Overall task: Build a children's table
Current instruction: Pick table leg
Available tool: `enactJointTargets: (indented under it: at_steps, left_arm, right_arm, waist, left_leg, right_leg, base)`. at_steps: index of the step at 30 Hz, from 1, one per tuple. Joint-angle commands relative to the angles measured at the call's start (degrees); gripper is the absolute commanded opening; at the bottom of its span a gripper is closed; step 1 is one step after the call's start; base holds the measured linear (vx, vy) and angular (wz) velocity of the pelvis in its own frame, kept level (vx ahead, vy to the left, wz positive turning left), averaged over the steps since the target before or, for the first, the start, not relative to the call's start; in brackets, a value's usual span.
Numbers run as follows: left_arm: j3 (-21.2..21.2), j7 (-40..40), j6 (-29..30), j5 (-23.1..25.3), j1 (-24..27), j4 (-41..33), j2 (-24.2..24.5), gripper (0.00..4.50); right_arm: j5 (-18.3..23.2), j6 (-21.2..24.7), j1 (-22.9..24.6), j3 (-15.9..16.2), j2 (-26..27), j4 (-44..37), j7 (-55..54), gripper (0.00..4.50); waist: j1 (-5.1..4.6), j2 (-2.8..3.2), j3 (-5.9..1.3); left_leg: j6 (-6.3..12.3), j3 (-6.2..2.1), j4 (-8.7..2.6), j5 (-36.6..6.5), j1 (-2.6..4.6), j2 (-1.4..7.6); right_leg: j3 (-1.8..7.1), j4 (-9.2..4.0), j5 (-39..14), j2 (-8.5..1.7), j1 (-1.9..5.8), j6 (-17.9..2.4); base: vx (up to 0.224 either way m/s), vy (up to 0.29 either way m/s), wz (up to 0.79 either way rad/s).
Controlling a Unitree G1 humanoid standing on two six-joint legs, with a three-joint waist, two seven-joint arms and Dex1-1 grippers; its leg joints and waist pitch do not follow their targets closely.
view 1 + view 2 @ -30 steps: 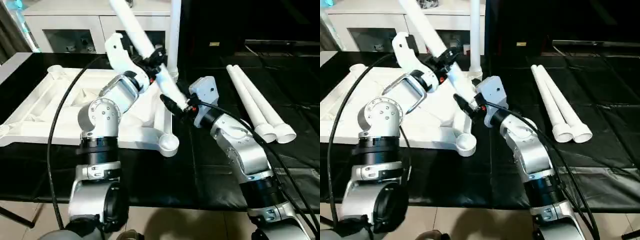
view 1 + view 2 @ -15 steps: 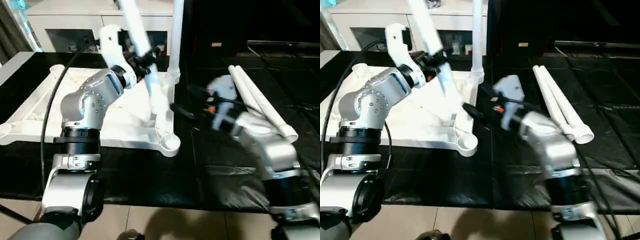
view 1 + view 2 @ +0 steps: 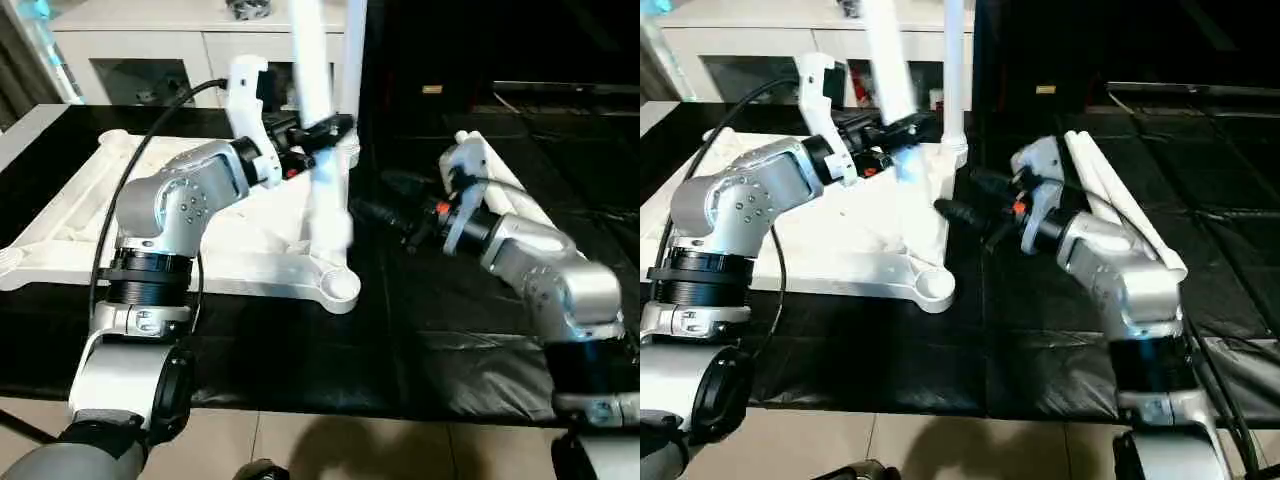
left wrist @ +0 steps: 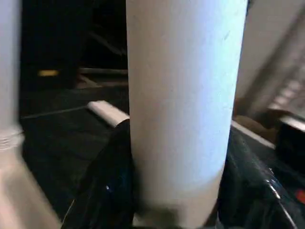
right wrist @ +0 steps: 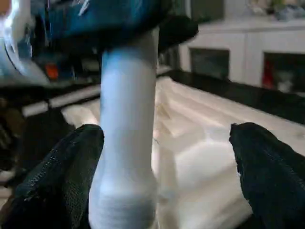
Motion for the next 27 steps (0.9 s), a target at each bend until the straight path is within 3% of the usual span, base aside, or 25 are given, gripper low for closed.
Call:
enactJointTargets:
  at_steps: [1,13,18,27]
  left_arm:
    - [-1.21,-2.66,1.28,-1.12,-0.73,-2.18,0.98,1.89]
    - [-5.58,-19.67,3.60,-7.49,1.18,-9.30,3.44,1.89]
    - [-7.24,-26.86,6.26,-11.36,1.89,-11.92,4.17,1.89]
    - [-7.56,-28.30,7.76,-12.14,1.40,-11.02,3.96,1.89]
  right_arm:
    - [1.95,1.64,-0.64,-0.39,-0.74,0.06,2.22,4.50]
    - [6.73,8.83,0.13,3.43,-2.66,-2.92,9.88,4.50]
    - [11.38,11.06,1.18,5.00,-4.08,-5.38,18.68,4.50]
    - [9.95,9.90,1.39,8.30,-7.19,-5.33,23.89,4.50]
  waist:
    - [0.05,-1.16,-4.82]
    - [0.25,-1.08,-4.78]
    - [0.50,-1.06,-4.79]
    - [0.50,-1.24,-4.66]
  left_leg:
    - [3.50,-1.27,-2.93,-4.58,1.14,2.91]
    - [2.90,-1.24,-2.98,-4.67,1.10,3.07]
    - [2.98,-1.22,-2.91,-5.18,1.02,3.16]
    - [2.01,-1.28,-2.95,-5.77,1.05,2.97]
  right_leg:
    - [2.88,-3.70,-10.09,-5.14,3.37,-10.40]
    - [2.91,-3.70,-11.80,-5.10,3.30,-9.80]
    - [2.90,-3.67,-12.30,-5.02,3.26,-9.78]
    - [2.94,-4.10,-16.11,-5.03,3.21,-8.12]
  base:
    - [0.000,0.000,0.00]
    - [0.000,0.000,0.00]
    - [0.000,0.000,0.00]
    - [0.000,0.000,0.00]
